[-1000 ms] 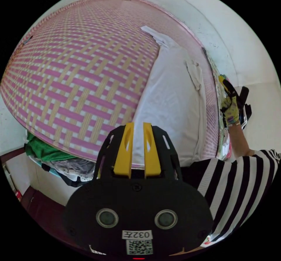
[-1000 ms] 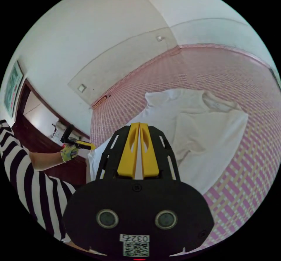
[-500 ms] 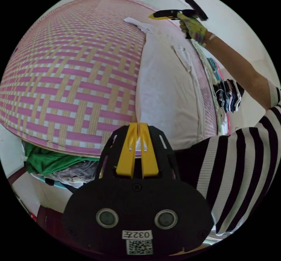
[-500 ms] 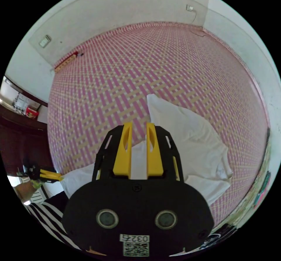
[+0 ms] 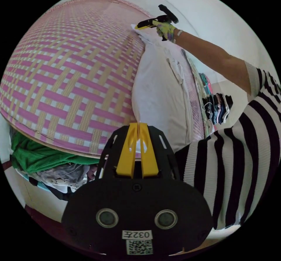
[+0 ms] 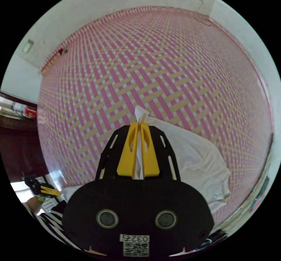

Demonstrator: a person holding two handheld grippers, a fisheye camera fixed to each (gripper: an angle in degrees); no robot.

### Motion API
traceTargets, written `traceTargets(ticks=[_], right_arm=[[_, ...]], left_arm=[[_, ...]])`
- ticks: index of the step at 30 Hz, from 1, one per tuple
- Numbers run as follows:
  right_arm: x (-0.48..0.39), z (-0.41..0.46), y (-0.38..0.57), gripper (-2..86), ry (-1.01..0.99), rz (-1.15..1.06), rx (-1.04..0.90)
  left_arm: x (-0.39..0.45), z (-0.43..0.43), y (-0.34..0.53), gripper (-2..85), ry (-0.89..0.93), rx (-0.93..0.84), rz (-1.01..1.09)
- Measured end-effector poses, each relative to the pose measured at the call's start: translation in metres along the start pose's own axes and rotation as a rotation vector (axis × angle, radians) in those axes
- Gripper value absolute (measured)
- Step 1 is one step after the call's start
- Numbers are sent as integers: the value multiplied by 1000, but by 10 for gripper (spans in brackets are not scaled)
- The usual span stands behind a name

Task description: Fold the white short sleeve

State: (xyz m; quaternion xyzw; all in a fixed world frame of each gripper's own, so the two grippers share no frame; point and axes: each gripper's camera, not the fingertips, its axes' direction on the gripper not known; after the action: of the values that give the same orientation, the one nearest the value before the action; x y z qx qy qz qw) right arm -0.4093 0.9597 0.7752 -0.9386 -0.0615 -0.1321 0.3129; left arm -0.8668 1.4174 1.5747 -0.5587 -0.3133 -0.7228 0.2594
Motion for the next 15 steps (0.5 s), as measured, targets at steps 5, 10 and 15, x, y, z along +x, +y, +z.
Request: traceTargets(ticks=[5, 10, 15], right_arm=[[109, -73, 73, -9, -451, 196, 315], [213, -103, 194, -9, -762, 384, 580], [291, -60, 315, -9, -855, 632, 679]], left_arm=[[33, -3, -14, -9, 84, -66, 248], [62, 24, -28, -9, 134, -177, 394], [61, 68, -36, -9, 194, -290, 367]])
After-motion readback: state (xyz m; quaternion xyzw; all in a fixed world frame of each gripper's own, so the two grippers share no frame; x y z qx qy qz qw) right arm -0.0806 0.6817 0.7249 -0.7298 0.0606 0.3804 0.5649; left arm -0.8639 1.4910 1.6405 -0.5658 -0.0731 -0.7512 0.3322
